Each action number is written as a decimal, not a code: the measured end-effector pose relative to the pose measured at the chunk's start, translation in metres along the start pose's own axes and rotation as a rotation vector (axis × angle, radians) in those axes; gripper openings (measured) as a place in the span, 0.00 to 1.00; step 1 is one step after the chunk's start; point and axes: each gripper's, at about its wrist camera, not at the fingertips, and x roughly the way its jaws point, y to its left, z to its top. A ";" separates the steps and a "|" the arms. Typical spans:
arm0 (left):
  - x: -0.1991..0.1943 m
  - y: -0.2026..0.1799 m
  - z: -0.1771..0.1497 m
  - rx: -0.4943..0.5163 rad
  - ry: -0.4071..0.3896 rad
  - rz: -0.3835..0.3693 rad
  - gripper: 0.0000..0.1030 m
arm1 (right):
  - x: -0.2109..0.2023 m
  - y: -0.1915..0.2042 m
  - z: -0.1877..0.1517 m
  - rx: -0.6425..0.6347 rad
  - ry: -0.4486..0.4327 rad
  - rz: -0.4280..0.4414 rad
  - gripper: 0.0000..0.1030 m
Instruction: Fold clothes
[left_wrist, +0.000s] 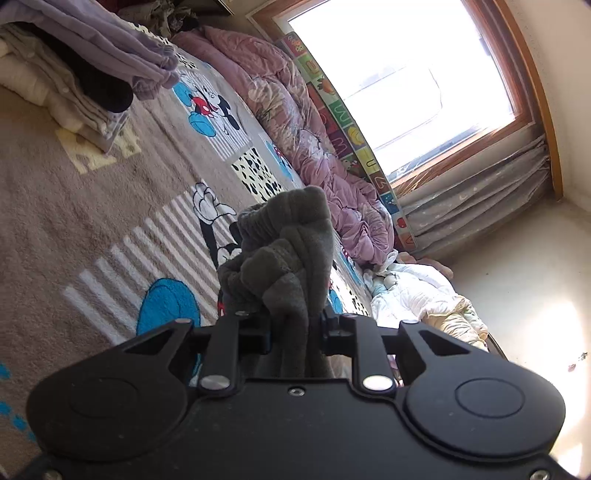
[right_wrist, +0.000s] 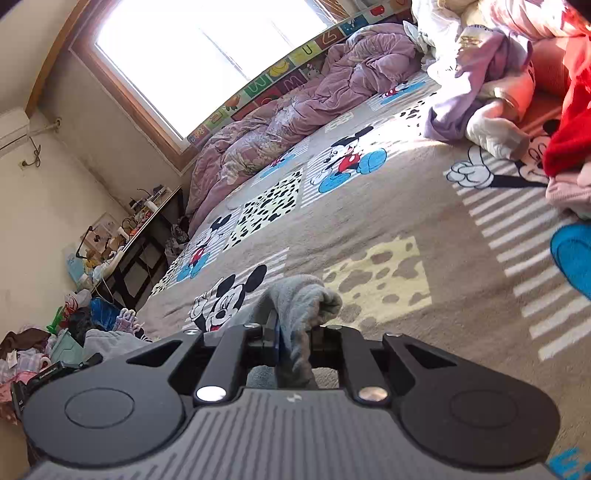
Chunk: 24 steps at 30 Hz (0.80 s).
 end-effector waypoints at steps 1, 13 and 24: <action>-0.003 0.008 -0.005 0.002 0.007 0.059 0.22 | 0.002 -0.002 0.008 -0.012 0.020 -0.001 0.14; -0.033 0.066 -0.025 -0.153 0.067 0.276 0.58 | -0.011 -0.060 -0.086 0.270 0.206 -0.130 0.80; 0.023 0.052 -0.013 0.031 0.228 0.399 0.40 | 0.014 -0.046 -0.123 0.379 0.226 -0.034 0.49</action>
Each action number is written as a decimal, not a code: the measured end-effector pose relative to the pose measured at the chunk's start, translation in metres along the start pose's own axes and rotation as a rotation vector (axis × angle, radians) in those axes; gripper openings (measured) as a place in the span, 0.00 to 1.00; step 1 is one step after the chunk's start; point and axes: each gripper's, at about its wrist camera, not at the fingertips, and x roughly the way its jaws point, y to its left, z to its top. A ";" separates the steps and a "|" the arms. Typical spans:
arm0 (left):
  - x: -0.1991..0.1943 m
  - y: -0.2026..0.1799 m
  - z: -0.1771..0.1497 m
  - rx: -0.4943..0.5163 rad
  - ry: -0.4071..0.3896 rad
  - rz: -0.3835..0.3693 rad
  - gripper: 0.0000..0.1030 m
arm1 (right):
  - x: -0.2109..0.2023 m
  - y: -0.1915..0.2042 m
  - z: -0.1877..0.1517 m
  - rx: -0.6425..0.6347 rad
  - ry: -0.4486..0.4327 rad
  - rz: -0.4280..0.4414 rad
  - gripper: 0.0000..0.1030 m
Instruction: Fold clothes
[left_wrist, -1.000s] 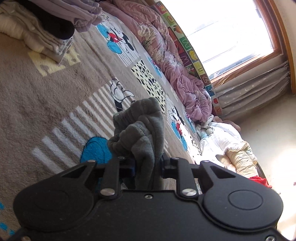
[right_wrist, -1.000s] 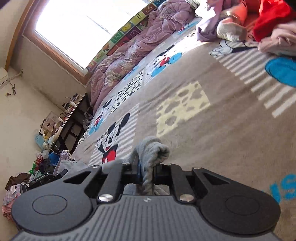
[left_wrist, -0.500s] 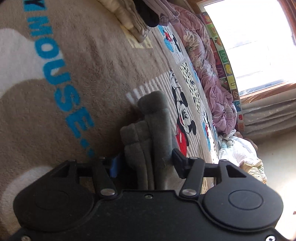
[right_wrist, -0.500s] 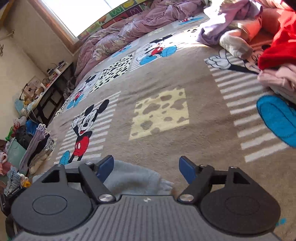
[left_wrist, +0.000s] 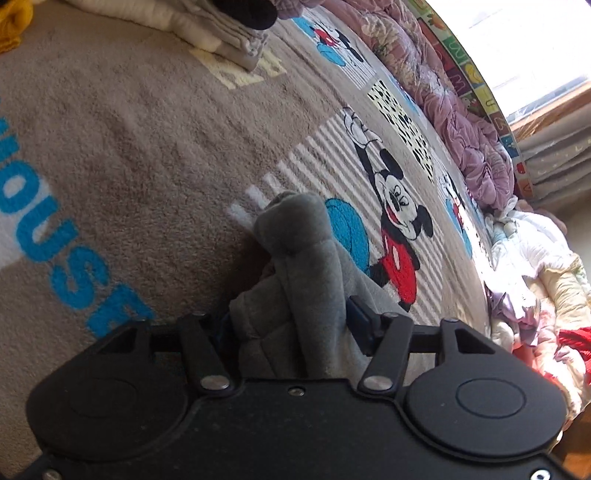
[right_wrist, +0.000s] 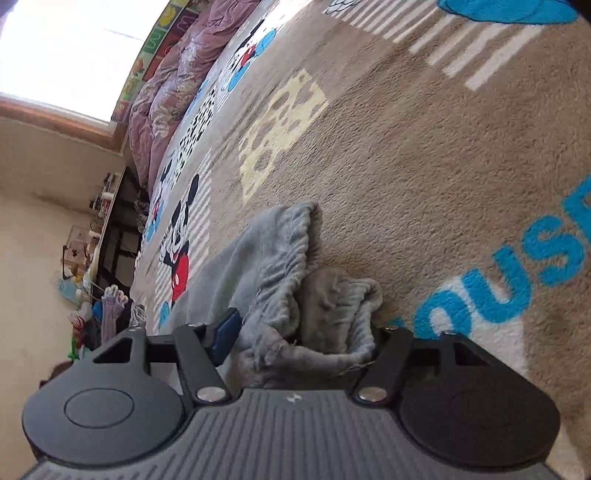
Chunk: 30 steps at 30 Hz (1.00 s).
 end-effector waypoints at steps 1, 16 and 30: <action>0.000 -0.004 0.001 0.015 0.004 -0.004 0.37 | 0.001 0.001 0.001 -0.001 -0.006 0.019 0.40; -0.016 -0.115 0.054 0.132 -0.219 -0.295 0.31 | -0.042 0.069 0.120 -0.145 -0.221 0.200 0.31; -0.018 -0.015 0.002 0.056 -0.043 0.072 0.54 | -0.005 -0.012 0.097 -0.186 -0.172 -0.159 0.68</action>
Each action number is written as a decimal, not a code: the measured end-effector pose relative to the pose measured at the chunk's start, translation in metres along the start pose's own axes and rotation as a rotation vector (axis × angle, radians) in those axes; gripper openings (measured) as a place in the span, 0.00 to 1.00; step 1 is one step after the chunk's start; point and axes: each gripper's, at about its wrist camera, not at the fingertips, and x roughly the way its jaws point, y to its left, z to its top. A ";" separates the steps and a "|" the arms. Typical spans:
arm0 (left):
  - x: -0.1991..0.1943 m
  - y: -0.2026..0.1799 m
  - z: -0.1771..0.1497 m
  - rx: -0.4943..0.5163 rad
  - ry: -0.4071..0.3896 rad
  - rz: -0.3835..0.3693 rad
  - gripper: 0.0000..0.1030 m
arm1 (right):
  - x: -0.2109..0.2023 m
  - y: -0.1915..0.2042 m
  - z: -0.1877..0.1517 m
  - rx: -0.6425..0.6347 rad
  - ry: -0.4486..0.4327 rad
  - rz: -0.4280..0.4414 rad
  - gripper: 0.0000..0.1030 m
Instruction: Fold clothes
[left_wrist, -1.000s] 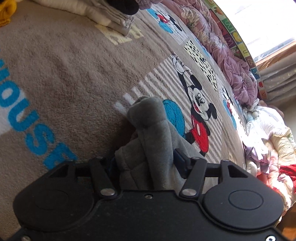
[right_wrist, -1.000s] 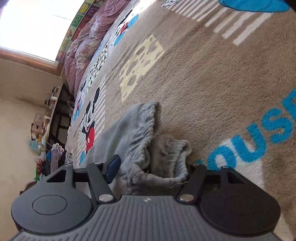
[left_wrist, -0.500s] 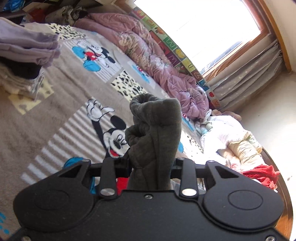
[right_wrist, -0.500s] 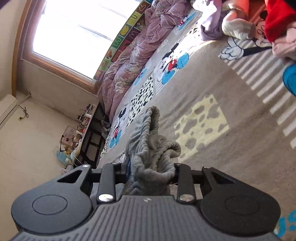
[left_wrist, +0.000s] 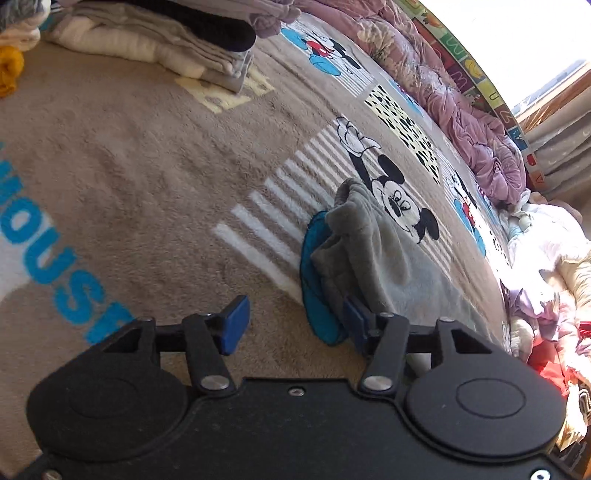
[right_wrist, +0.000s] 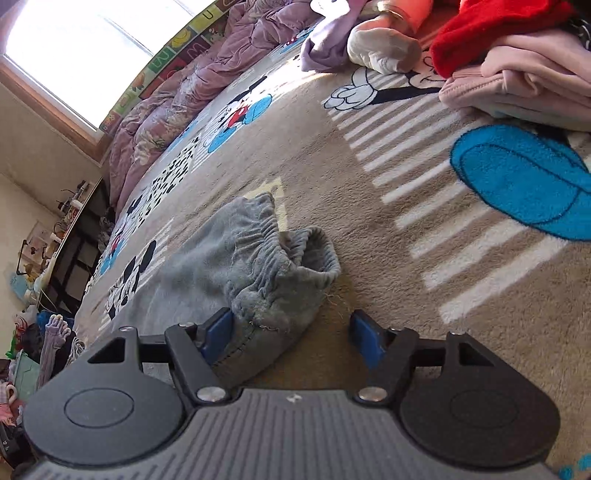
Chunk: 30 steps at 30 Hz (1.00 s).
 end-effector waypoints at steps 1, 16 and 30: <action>-0.013 -0.003 -0.001 0.038 -0.002 0.015 0.54 | -0.003 0.006 0.001 -0.028 0.002 0.000 0.68; -0.037 -0.076 0.022 0.529 -0.102 0.018 0.67 | -0.022 0.078 0.052 -0.508 -0.061 -0.052 0.63; 0.103 -0.098 0.098 0.510 0.116 0.034 0.66 | 0.078 0.083 0.088 -0.567 0.172 -0.084 0.65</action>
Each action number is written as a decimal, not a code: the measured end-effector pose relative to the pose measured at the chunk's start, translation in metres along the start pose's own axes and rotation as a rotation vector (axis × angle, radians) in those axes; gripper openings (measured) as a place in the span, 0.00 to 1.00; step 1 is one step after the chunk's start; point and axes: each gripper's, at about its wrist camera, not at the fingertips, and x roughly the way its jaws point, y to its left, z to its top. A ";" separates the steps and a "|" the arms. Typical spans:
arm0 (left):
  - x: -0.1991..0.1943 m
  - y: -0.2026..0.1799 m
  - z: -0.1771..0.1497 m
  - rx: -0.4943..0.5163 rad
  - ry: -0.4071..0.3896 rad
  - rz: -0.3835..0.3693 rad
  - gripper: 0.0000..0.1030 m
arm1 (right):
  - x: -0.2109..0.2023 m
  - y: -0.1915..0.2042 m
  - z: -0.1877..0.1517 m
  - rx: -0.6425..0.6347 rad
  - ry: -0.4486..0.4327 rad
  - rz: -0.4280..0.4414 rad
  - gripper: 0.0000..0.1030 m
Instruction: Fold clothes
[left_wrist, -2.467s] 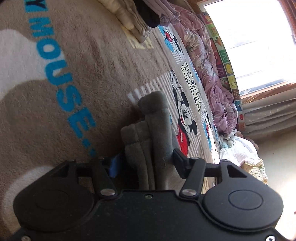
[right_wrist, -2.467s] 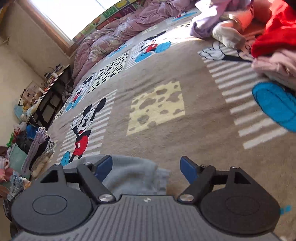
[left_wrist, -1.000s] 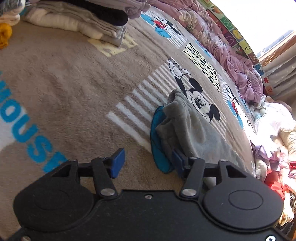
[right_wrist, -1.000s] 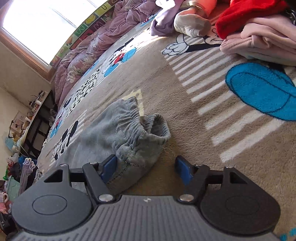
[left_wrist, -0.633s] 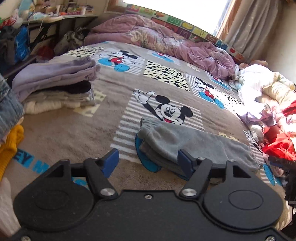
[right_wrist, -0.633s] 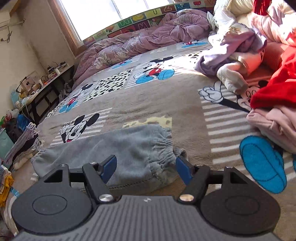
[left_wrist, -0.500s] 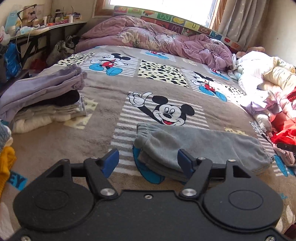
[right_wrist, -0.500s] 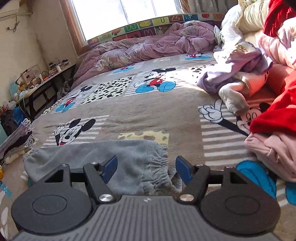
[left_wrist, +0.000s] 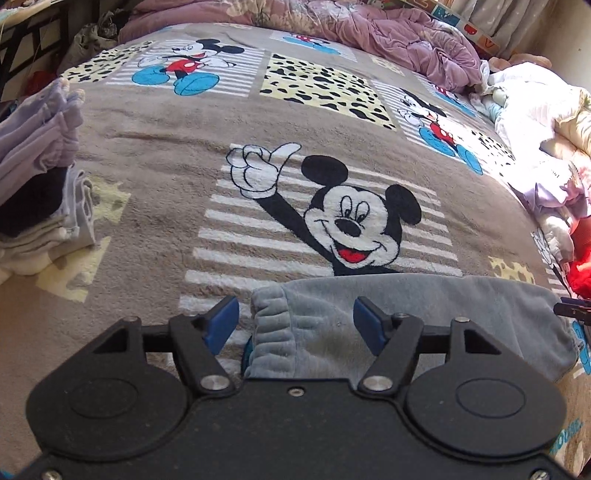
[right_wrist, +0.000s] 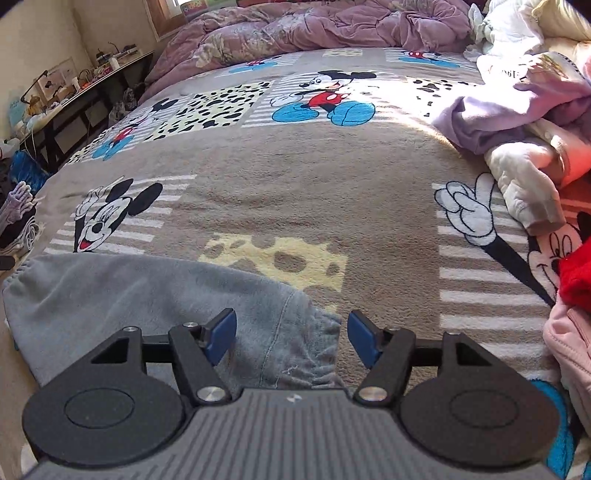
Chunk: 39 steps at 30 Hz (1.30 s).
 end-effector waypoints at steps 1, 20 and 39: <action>0.008 0.001 0.003 -0.006 0.021 -0.004 0.66 | 0.004 0.000 0.001 -0.009 0.010 0.002 0.65; -0.037 -0.036 -0.013 0.308 -0.130 -0.009 0.24 | -0.030 -0.003 -0.014 0.006 -0.099 0.090 0.35; -0.128 -0.040 -0.149 0.448 -0.238 0.004 0.23 | -0.123 0.016 -0.117 0.034 -0.225 0.057 0.33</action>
